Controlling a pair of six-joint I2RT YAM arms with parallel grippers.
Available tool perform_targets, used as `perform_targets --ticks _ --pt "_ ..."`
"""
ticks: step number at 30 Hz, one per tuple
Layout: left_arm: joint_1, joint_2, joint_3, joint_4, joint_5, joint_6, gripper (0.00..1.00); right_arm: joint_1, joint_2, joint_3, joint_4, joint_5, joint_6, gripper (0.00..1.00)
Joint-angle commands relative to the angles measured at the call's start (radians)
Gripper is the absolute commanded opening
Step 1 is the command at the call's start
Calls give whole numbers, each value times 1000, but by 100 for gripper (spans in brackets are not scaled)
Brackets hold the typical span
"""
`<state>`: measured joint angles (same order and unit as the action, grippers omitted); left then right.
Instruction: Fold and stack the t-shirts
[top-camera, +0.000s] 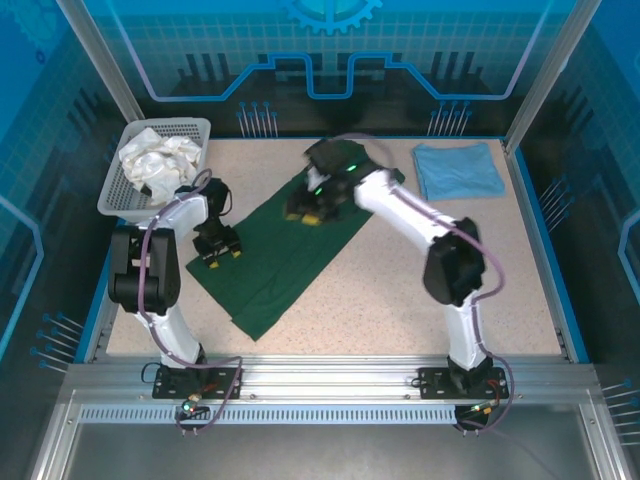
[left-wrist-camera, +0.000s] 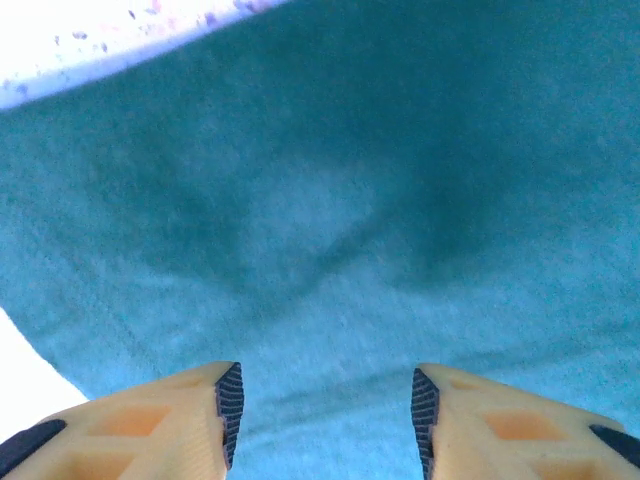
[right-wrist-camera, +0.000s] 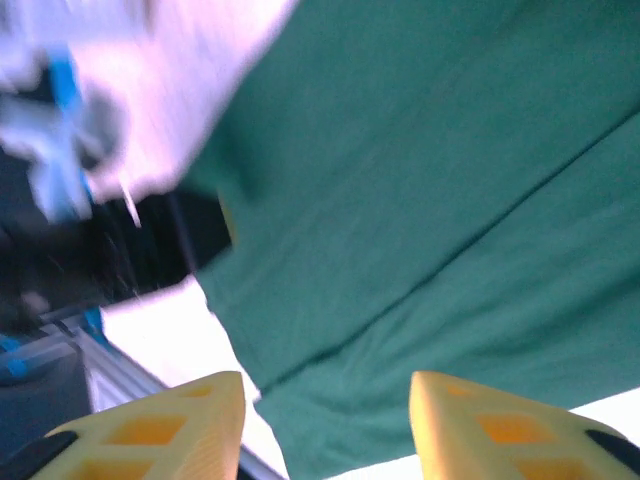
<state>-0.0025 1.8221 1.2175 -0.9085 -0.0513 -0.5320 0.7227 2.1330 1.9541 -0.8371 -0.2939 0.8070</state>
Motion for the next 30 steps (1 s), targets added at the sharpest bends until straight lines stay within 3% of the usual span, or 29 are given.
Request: perform_targets --ticks 1,9,18,24,30 --pt "1 37 -37 51 50 7 50 35 128 6 -115 -26 -47 46" --pt "-8 73 -100 108 130 2 49 1 189 -142 -105 12 -23 47" --pt "-151 32 -168 124 202 -92 51 -139 87 -341 -108 36 -108 50" --pt "-286 -38 -254 174 263 -274 51 -241 -7 -461 -114 40 -200 52" --pt "-496 -101 -322 233 280 -532 55 -332 -107 -550 -122 51 -279 57"
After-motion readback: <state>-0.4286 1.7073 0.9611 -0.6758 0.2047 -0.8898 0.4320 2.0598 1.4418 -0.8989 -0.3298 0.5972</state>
